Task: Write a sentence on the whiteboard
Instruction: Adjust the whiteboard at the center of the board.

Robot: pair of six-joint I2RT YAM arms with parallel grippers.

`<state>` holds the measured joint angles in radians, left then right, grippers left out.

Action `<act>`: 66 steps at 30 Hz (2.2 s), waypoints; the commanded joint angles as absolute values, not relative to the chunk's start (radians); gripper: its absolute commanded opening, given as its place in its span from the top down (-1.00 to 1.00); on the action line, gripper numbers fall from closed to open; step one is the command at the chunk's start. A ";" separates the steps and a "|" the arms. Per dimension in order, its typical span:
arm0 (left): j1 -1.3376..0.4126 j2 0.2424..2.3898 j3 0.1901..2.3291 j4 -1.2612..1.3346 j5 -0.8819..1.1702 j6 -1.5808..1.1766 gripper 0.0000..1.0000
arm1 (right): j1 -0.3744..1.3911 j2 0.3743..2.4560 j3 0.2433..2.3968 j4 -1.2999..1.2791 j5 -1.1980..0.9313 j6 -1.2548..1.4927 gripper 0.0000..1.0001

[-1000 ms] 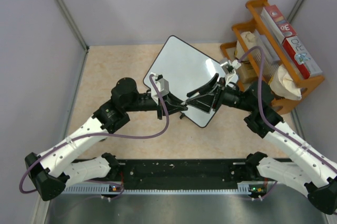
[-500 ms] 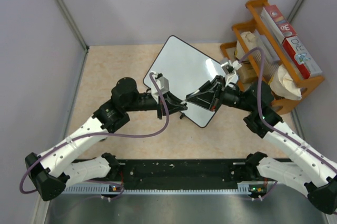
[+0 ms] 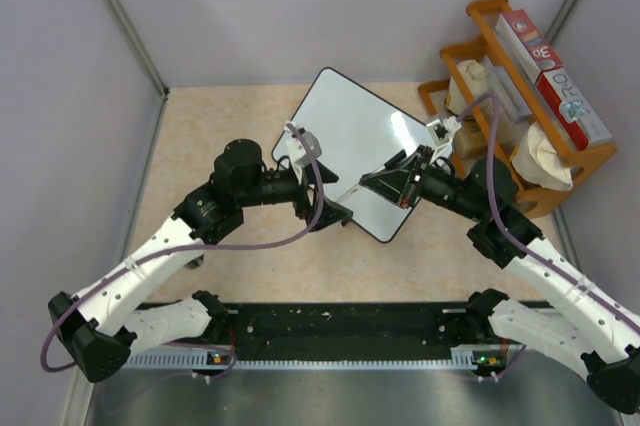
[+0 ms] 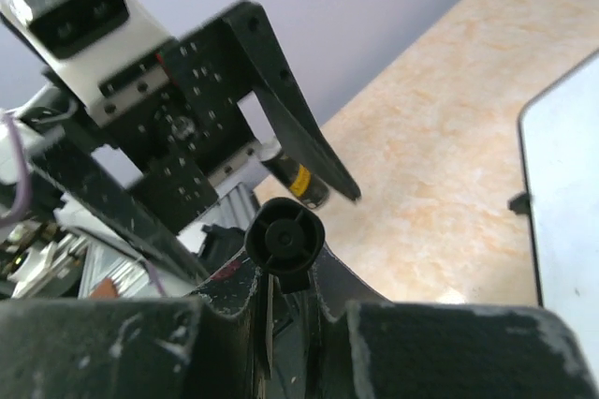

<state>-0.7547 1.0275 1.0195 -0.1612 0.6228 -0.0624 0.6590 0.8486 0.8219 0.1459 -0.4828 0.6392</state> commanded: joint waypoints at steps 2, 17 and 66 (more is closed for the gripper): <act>-0.626 1.097 1.114 -0.287 0.531 -0.262 -0.98 | 0.661 0.810 0.795 0.010 -0.258 0.606 1.00; -0.551 1.379 0.953 -0.220 -0.029 -0.209 -0.98 | 0.528 0.756 0.700 -0.066 -0.236 0.629 1.00; -0.488 1.752 0.970 -0.115 0.121 -0.159 0.92 | 0.480 0.675 0.672 -0.115 -0.296 0.644 1.00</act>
